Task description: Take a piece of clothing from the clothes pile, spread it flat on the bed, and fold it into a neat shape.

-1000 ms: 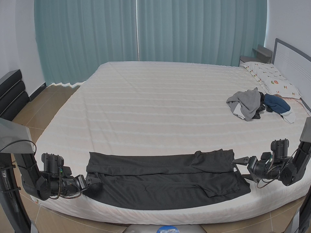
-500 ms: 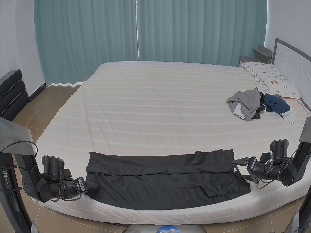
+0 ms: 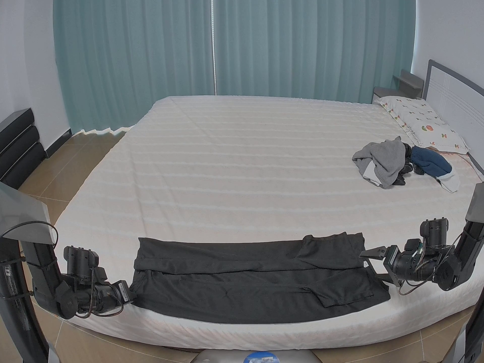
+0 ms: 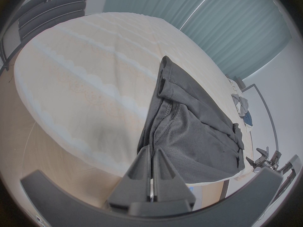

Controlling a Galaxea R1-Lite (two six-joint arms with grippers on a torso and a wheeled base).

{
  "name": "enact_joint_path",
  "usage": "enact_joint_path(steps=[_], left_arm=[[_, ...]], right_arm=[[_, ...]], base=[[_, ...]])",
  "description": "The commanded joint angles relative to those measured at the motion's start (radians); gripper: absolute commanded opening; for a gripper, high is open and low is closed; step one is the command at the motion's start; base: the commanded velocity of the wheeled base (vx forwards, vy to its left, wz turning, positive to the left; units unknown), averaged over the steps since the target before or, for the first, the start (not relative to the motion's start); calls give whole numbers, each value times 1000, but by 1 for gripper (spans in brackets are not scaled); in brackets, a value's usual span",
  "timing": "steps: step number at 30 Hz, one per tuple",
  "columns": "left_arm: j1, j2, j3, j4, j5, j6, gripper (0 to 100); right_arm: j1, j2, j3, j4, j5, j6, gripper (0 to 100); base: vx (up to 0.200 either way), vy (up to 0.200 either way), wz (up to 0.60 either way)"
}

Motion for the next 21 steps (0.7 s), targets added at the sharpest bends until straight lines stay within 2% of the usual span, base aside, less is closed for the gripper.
enact_joint_path(steps=[1, 11, 12, 21], left_arm=[[-18, -4, 18, 0, 1, 0, 0], [-23, -1, 27, 1, 2, 11, 0], [-23, -3, 29, 1, 2, 12, 100], [2, -44, 14, -2, -4, -1, 100]], right_arm=[[0, 3, 0, 2, 1, 1, 100], [2, 3, 0, 3, -1, -1, 100], [0, 3, 0, 3, 1, 1, 100], [2, 3, -3, 3, -1, 1, 100]], base=[[0, 0, 0], [0, 0, 0], [0, 0, 0], [0, 0, 0]])
